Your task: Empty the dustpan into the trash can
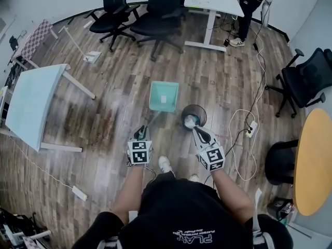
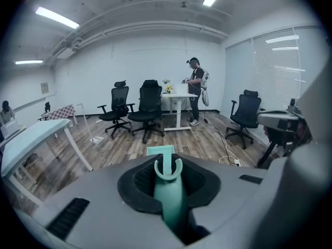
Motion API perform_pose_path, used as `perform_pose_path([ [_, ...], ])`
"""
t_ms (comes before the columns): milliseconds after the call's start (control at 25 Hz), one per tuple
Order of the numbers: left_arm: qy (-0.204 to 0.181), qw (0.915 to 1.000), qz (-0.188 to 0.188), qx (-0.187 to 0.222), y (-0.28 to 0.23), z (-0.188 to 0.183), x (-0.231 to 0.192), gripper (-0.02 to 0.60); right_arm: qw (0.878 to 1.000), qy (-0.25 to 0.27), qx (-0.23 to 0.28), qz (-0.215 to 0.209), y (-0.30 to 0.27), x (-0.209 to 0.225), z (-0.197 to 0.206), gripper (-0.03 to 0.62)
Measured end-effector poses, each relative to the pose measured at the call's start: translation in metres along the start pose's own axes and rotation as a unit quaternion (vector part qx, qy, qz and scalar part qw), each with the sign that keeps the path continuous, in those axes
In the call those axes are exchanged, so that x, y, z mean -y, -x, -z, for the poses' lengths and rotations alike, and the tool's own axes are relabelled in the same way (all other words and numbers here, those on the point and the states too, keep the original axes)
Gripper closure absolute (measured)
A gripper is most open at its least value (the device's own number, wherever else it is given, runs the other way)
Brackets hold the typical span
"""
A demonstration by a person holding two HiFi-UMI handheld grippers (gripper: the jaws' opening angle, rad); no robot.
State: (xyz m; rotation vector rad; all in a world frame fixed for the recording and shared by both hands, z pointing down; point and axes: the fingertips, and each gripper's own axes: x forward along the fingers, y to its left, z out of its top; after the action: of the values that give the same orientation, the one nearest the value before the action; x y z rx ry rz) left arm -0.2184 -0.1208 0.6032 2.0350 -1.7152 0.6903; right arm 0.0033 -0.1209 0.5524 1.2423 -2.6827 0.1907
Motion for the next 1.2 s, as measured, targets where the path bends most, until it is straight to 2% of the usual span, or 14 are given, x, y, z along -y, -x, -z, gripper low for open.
perform_pose_path([
  [280,0.012,0.9995,0.009,-0.027,-0.021,0.013,-0.058,0.512,1.0,0.007,-0.003,0.01,-0.058,-0.019,-0.02,0.571],
  [480,0.03,0.9979,0.02,-0.053,-0.037,0.033,-0.083,0.512,1.0,0.007,-0.016,0.007,-0.084,-0.036,-0.017,0.571],
  [800,0.044,0.9944,0.02,-0.094,-0.068,0.053,-0.093,0.512,0.999,-0.01,-0.041,-0.001,-0.114,-0.032,0.001,0.57],
  [1200,0.046,0.9871,0.016,-0.153,-0.128,0.065,-0.088,0.512,0.997,-0.027,-0.076,-0.015,-0.154,0.008,0.033,0.57],
])
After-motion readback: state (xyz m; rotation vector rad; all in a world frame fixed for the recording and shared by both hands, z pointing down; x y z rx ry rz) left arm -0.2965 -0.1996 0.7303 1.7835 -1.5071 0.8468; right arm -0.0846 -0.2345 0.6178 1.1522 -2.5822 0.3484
